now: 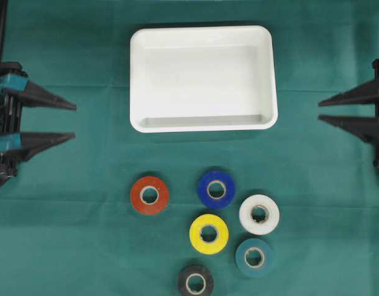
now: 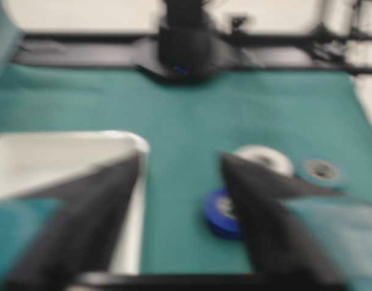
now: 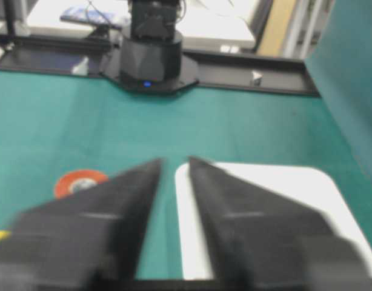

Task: Pick up the tape from a random location and place it into the white case.
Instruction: 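Open the left gripper and start moving it toward the tape rolls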

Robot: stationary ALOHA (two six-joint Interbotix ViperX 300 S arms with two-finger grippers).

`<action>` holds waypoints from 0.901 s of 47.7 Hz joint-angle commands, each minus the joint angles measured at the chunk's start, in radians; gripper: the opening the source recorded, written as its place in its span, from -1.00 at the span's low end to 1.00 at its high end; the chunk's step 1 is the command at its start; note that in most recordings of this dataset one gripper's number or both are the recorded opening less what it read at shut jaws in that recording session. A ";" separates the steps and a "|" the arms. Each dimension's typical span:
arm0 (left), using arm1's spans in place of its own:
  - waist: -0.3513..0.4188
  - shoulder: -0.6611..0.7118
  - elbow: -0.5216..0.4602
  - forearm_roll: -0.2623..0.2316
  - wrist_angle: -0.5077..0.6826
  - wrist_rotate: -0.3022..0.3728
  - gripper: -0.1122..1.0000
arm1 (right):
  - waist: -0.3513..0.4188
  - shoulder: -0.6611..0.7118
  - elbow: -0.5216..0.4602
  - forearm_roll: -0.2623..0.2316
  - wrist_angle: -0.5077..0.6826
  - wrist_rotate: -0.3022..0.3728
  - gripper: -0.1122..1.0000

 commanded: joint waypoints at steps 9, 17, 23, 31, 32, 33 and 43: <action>0.002 0.009 -0.026 -0.002 0.012 -0.003 0.99 | -0.017 0.009 -0.037 0.000 0.014 0.002 0.83; 0.002 0.009 -0.026 -0.002 0.012 -0.005 0.98 | -0.018 0.009 -0.044 0.000 0.037 0.002 0.87; 0.000 0.009 -0.028 -0.002 0.014 -0.008 0.98 | -0.018 0.011 -0.049 0.000 0.046 0.002 0.86; -0.040 0.009 -0.028 -0.002 0.017 -0.020 0.98 | -0.018 0.012 -0.055 0.000 0.055 0.002 0.87; -0.049 0.009 -0.028 -0.003 0.018 -0.020 0.98 | -0.018 0.012 -0.057 0.000 0.055 0.002 0.87; -0.061 0.009 -0.028 -0.003 0.020 -0.020 0.98 | -0.018 0.012 -0.057 0.000 0.055 0.002 0.87; -0.179 0.009 -0.028 -0.005 0.044 -0.028 0.98 | -0.018 0.015 -0.058 0.000 0.055 0.002 0.87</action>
